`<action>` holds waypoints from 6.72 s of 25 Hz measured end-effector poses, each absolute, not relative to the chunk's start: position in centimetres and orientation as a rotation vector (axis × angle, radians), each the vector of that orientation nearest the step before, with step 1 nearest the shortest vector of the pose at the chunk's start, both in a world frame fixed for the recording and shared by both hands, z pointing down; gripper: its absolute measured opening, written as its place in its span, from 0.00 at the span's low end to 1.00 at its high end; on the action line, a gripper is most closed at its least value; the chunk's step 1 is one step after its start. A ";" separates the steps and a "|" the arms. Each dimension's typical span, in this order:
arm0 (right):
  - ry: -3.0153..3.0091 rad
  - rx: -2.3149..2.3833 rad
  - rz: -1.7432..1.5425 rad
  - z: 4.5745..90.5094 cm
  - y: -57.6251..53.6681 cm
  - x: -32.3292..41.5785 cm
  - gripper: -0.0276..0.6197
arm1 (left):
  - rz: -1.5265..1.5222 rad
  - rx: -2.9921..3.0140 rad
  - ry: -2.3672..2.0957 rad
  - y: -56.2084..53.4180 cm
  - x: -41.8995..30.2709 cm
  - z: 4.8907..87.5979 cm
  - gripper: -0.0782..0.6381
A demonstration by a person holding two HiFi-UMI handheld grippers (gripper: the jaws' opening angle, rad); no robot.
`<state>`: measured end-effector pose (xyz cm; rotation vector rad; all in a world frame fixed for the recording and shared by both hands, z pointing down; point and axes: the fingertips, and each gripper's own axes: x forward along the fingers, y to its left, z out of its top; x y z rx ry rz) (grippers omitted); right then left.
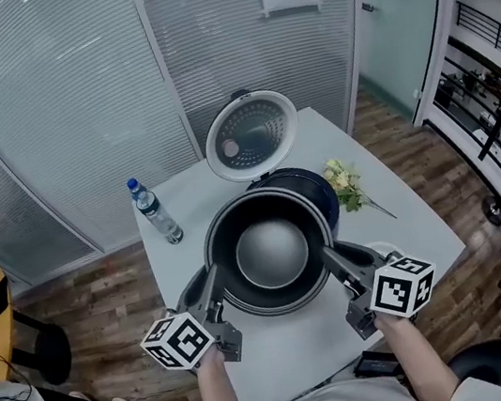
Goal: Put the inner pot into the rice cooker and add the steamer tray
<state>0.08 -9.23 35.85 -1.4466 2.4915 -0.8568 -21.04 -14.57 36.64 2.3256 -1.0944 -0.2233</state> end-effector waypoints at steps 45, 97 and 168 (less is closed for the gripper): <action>2.469 -1.261 -1.021 39.6 -24.3 11.0 0.17 | -0.349 2.108 -1.151 -27.4 -10.9 39.1 0.17; 2.452 -1.300 -1.266 46.6 -27.6 11.2 0.17 | -0.038 2.093 -1.219 -30.7 -10.3 46.9 0.19; 2.600 -1.811 -0.838 45.1 -17.9 14.1 0.37 | 0.342 2.471 -1.213 -21.6 -5.3 44.7 0.40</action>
